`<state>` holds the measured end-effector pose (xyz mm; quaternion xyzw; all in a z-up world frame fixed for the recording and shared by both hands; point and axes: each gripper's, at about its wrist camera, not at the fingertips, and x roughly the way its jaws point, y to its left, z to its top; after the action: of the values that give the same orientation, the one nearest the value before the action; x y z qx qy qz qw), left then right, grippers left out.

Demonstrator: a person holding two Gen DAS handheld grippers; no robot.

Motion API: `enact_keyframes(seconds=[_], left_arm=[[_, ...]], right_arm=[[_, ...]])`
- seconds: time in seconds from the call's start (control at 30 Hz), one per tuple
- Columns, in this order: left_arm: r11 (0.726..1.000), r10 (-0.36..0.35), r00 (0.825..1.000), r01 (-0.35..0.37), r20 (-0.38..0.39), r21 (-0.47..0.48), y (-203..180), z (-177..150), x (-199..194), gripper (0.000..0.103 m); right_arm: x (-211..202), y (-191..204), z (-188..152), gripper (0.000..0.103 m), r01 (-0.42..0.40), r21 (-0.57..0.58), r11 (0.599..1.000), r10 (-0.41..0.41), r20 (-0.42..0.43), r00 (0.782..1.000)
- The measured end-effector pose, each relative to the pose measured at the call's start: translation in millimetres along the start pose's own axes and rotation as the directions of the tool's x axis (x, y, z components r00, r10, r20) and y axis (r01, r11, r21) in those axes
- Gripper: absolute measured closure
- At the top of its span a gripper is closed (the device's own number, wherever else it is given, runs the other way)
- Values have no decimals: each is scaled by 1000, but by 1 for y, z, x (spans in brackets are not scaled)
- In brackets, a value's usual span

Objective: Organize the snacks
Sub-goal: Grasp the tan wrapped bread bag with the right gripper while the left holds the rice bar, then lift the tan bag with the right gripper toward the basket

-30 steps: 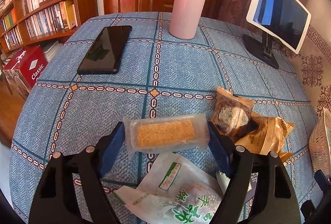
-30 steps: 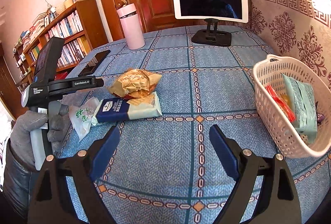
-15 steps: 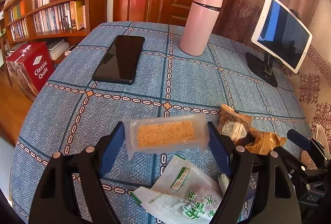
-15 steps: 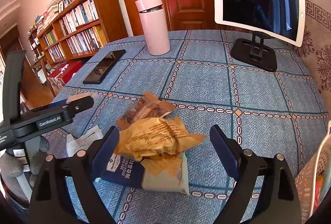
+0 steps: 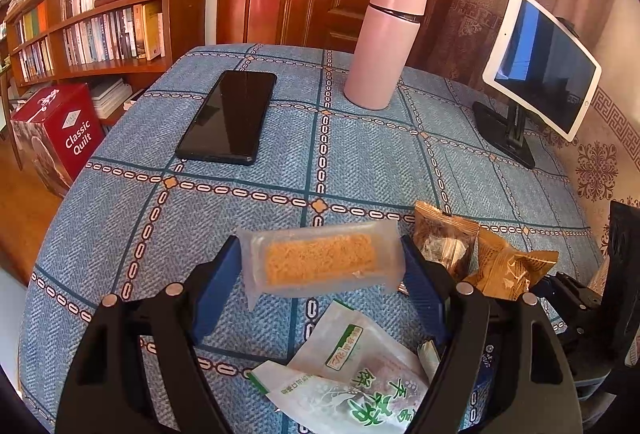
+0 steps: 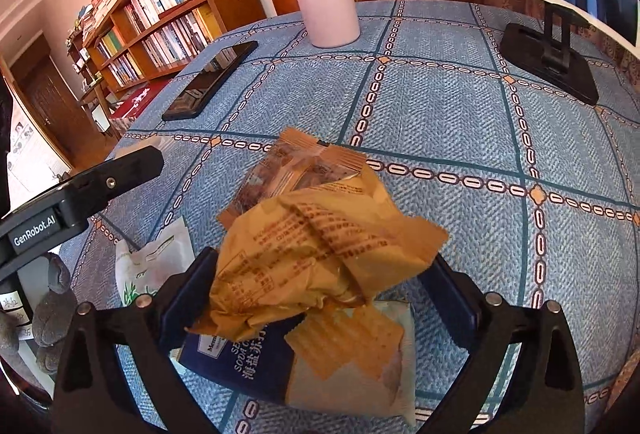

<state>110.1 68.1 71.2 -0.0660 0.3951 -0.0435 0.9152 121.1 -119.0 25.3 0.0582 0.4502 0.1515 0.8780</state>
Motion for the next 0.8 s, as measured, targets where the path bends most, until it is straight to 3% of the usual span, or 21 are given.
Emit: enact_keyframes(seconds=[0.07,0.17,0.8], left_arm=[[1000,-2,1000,2,1,1,0,0,0,24],[1000,-4,1000,4,7,-5,1,0,-2,24],[999,-44,998,43,40,10,-8,-1,-16,24]], right_arm=[[-5,-1,-2,24,-6,11,1000,6,8,1000],[-12,-2,-4,36,-4,34,999,4,19,1000],[-99,-2,-24,40,11,124,992,-33,174,984]])
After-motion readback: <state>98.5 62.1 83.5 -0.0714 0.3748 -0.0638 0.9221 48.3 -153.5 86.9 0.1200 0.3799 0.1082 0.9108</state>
